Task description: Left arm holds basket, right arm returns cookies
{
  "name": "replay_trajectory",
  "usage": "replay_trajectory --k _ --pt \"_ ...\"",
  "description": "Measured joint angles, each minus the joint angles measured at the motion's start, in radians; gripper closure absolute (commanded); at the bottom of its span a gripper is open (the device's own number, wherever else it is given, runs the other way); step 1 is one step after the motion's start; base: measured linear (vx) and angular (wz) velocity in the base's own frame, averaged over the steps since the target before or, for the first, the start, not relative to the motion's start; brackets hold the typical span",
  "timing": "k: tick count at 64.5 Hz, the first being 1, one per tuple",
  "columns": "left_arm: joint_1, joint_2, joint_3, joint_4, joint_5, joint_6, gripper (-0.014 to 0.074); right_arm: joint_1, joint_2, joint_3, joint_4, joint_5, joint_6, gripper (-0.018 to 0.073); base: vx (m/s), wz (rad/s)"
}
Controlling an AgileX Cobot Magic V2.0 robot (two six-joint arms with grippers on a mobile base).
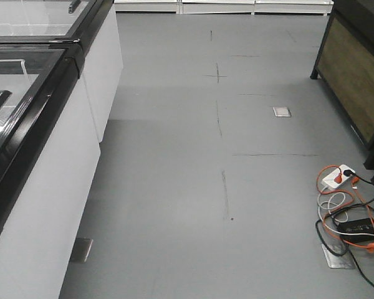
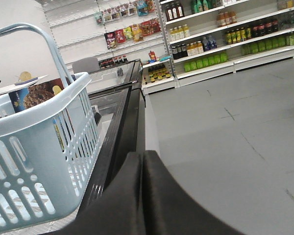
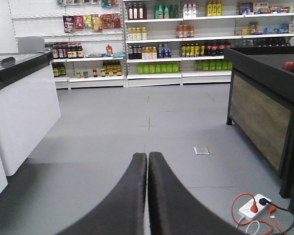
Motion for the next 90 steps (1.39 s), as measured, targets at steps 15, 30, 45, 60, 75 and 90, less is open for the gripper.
replay_trajectory --k 15,30,45,60,75,90 --pt "0.000 0.000 0.000 0.000 0.000 0.000 0.0603 0.000 0.000 0.000 0.000 0.000 0.000 0.0563 0.00 0.00" --pt "0.000 0.000 0.000 0.000 0.000 0.000 0.0603 0.000 0.000 0.000 0.000 0.000 0.000 0.0563 0.00 0.00" --pt "0.000 0.000 0.000 0.000 0.000 0.000 0.0603 0.000 0.000 0.000 0.000 0.000 0.000 0.0563 0.00 0.00" --pt "0.000 0.000 0.000 0.000 0.000 0.000 0.0603 0.000 0.000 0.000 0.000 0.000 0.000 0.0563 0.00 0.00" --pt "0.000 0.000 0.000 0.000 0.000 0.000 0.0603 0.000 0.000 0.000 0.000 0.000 0.000 0.0563 0.00 0.00" --pt "0.000 0.000 0.000 0.000 0.000 0.000 0.0603 0.000 0.000 0.000 0.000 0.000 0.000 0.0563 0.00 0.00"
